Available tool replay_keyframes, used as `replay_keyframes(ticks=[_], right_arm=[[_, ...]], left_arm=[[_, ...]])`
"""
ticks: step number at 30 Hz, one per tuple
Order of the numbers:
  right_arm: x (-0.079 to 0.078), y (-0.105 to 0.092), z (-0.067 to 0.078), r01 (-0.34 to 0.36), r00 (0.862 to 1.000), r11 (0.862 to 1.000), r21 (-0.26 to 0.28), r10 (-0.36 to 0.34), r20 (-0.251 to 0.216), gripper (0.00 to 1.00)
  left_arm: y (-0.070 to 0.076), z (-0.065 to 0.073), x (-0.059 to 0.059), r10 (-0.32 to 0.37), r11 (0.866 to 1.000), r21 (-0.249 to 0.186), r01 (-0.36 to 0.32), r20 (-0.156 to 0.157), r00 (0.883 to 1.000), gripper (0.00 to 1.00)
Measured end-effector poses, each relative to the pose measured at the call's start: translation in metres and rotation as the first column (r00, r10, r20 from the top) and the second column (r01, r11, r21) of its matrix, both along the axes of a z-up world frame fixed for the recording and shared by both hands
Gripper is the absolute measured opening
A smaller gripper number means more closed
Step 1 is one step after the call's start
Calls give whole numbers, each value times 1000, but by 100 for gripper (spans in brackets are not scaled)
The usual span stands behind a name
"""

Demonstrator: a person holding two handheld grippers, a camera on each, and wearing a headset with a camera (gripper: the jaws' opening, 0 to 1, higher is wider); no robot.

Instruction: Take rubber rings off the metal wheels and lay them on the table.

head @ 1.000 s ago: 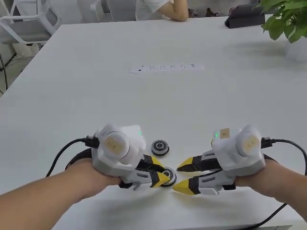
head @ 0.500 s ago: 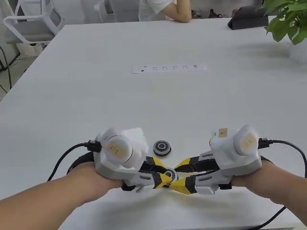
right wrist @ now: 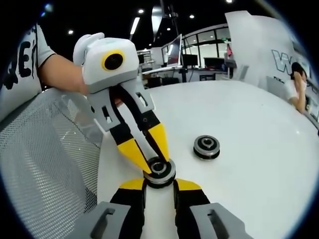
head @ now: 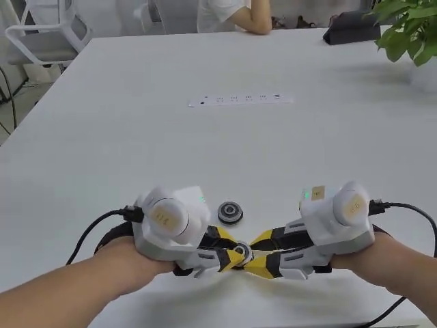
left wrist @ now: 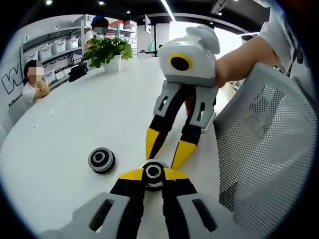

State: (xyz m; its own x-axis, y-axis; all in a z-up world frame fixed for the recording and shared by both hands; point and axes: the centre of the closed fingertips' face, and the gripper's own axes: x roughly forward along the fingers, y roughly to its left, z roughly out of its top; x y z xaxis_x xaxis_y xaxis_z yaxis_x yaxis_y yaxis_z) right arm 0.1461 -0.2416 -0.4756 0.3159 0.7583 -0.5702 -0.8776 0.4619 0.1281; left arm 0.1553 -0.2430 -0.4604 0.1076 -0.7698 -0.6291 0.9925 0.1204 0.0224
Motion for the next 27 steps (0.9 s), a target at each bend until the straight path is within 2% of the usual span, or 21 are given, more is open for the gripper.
replay_keyframes(ticks=[2,3,4,11,19,21,27], right_arm=[[0,-2,-1,-3,1000,1000,-14,3,4,17],[0,-5,-4,-6,1000,999,-41,7,11,13],[-1,-3,-2,-4,1000,1000,-20,4,6,12],[-2,-5,-3,-1,1000,1000,-29,0,-10,7],[-1,-8,-4,56,996,998,0,-56,-71,0],[0,-9,-3,92,990,995,26,-89,-107,0],[1,-12,0,156,976,984,83,-141,-164,0]], left_arm=[[0,0,0,1,1000,-2,-1,1,1000,7],[0,0,0,2,1000,-4,-2,1,1000,7],[0,0,0,2,1000,-4,-2,2,1000,7],[0,0,0,4,1000,-2,-4,9,1000,7],[0,0,0,10,1000,1,-10,16,1000,7],[0,0,-1,11,1000,1,-11,17,1000,7],[1,0,-1,16,1000,1,-16,21,1000,7]])
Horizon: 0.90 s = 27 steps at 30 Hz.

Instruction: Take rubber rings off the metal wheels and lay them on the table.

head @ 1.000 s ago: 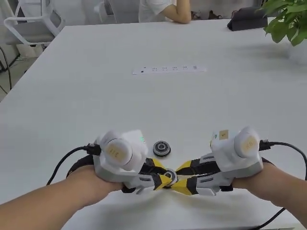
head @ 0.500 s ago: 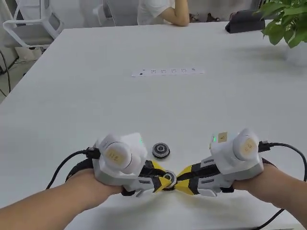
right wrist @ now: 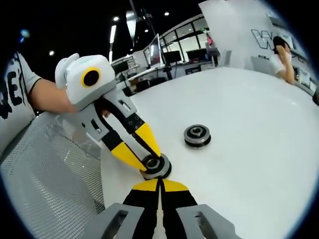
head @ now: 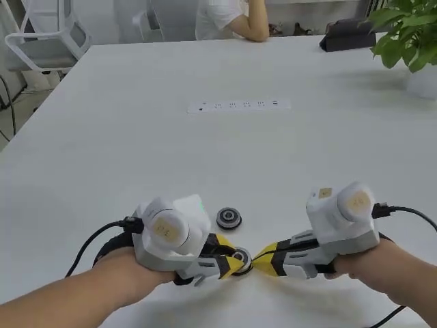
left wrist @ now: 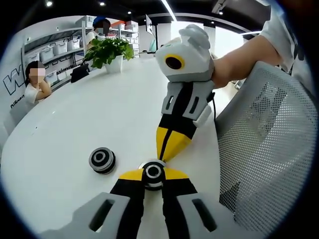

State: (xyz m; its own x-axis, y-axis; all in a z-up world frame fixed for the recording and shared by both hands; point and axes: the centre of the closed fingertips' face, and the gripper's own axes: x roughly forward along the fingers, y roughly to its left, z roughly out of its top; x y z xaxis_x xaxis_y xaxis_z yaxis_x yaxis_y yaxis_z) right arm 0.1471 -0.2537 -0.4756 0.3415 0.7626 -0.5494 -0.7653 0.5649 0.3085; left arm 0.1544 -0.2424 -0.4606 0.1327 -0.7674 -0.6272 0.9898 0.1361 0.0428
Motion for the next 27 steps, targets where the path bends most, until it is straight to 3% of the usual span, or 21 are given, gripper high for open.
replay_keyframes(ticks=[3,6,27], right_arm=[[2,-2,1,33,999,999,27,-32,-22,0],[4,-1,7,78,996,993,88,-73,-56,0],[6,2,11,126,989,982,139,-113,-95,0]], left_arm=[[0,0,0,2,1000,1,-2,1,1000,7],[0,0,0,5,1000,1,-5,2,1000,7],[-1,0,2,36,999,14,-36,7,999,7]])
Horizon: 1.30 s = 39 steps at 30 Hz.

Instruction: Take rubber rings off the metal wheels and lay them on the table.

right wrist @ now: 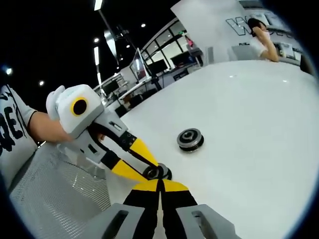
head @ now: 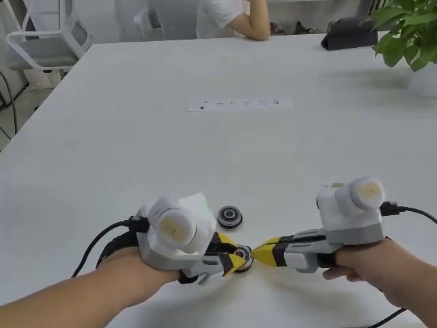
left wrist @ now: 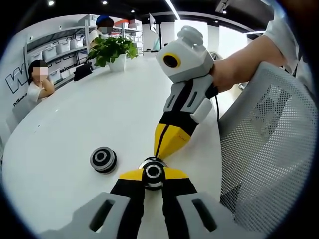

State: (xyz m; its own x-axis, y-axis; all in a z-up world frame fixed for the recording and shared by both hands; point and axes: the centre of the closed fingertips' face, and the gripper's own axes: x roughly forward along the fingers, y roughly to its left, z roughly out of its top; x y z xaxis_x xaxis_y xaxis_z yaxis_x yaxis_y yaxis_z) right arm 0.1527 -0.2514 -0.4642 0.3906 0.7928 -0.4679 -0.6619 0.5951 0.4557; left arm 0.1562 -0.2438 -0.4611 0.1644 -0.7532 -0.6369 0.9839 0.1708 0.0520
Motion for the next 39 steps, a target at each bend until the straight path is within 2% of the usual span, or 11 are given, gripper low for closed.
replay_keyframes(ticks=[9,22,27,29,31,33,39], right_arm=[[-2,7,4,-33,999,999,7,33,17,0],[-4,10,6,-47,999,999,26,46,17,0],[-4,14,10,-64,997,997,35,63,35,0],[-5,17,14,-76,997,996,53,74,36,0],[-5,17,14,-83,995,996,43,81,54,0],[-6,18,18,-82,996,994,79,78,50,0],[-4,14,15,-70,996,995,68,66,58,0]], left_arm=[[0,0,0,2,1000,3,-2,-1,1000,7],[0,0,-1,-3,1000,6,3,-3,1000,7],[0,0,-2,-6,1000,7,6,-4,1000,7],[-1,0,-2,-6,1000,6,7,-4,1000,7],[-1,0,-2,-7,1000,4,7,-4,1000,7],[-1,0,-2,-7,1000,4,7,-3,1000,7],[-1,1,-2,-5,1000,1,5,-2,1000,7]])
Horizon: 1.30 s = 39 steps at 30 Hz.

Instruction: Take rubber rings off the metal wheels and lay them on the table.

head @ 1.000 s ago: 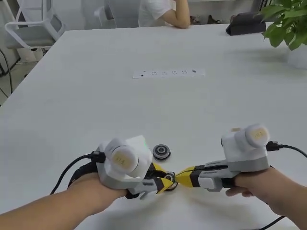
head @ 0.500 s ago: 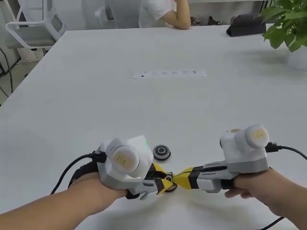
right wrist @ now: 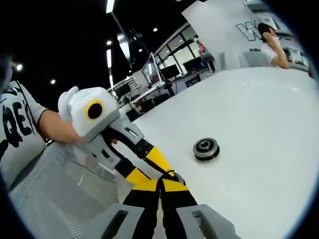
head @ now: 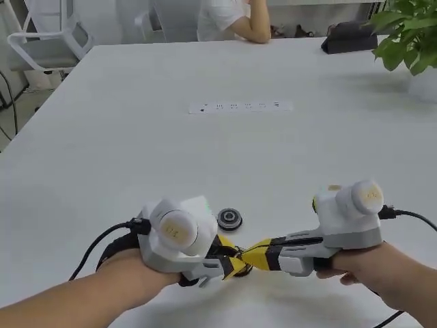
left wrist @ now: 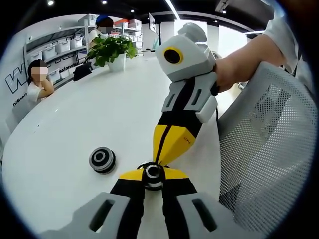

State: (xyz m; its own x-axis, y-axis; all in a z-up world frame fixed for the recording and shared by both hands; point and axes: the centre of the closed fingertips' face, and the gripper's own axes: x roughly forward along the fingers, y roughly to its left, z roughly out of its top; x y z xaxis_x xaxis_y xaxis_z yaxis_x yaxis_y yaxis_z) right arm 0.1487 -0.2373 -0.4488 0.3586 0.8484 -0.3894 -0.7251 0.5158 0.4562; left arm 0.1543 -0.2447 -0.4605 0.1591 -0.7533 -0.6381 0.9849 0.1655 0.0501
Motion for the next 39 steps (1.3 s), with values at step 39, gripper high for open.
replay_keyframes(ticks=[39], right_arm=[[1,-4,2,12,1000,1000,5,-12,-5,0]], left_arm=[[15,30,-12,-39,997,-62,36,-51,998,25]])
